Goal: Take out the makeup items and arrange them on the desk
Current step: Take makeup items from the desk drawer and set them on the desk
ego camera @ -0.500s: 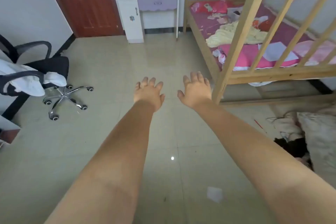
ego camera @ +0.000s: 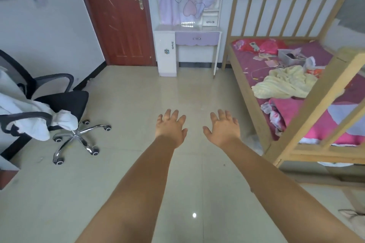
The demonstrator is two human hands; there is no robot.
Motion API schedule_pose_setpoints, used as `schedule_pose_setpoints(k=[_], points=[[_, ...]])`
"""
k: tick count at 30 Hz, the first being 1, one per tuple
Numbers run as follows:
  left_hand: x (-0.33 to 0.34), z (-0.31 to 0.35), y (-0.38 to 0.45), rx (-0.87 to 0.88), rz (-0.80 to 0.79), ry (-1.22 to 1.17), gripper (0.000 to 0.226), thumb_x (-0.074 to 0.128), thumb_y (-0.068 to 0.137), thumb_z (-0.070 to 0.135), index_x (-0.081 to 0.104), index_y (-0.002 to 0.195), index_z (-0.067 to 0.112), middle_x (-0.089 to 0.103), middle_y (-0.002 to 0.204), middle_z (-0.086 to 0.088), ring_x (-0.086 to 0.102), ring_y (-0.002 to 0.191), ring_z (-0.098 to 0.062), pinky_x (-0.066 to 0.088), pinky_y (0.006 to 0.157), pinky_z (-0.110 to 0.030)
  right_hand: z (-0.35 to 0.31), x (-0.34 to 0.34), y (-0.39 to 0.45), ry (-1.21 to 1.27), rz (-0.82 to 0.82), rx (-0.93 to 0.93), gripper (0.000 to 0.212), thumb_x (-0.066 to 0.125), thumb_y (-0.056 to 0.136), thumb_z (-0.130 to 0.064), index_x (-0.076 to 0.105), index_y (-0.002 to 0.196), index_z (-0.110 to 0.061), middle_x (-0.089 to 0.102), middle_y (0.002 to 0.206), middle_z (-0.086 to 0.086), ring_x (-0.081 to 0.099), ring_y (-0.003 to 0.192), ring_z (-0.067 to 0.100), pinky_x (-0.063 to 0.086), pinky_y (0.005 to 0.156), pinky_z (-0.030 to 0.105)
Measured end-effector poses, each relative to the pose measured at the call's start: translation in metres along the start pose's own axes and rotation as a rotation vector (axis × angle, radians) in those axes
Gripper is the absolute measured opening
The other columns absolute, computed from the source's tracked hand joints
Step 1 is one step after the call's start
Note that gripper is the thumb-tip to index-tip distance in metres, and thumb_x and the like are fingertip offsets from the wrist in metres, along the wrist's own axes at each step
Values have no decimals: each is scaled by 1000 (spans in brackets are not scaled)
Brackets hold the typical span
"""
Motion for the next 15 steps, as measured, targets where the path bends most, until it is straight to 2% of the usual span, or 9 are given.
schedule_pose_setpoints(k=[8, 15], points=[[-40, -52, 177, -79, 58, -69, 52, 27, 96, 42, 14, 144, 27, 5, 155, 1, -2, 143, -24, 5, 115, -41, 6, -30, 183, 17, 30, -58, 60, 31, 92, -48, 19, 142, -18, 14, 153, 7, 7, 142, 27, 13, 113, 44], [-66, -105, 357, -87, 92, -47, 53, 28, 96, 41, 12, 144, 26, 8, 155, -1, 0, 143, -25, 8, 115, -43, -7, -51, 376, 7, 83, -64, 59, 33, 92, -46, 20, 142, -17, 17, 152, 9, 10, 141, 28, 17, 113, 44]])
Point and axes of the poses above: each hand's wrist, its own y-axis towards the middle knuckle, its own x-axis out of the palm, z = x × y, the point moved 6 cm from there along y, towards the middle knuckle
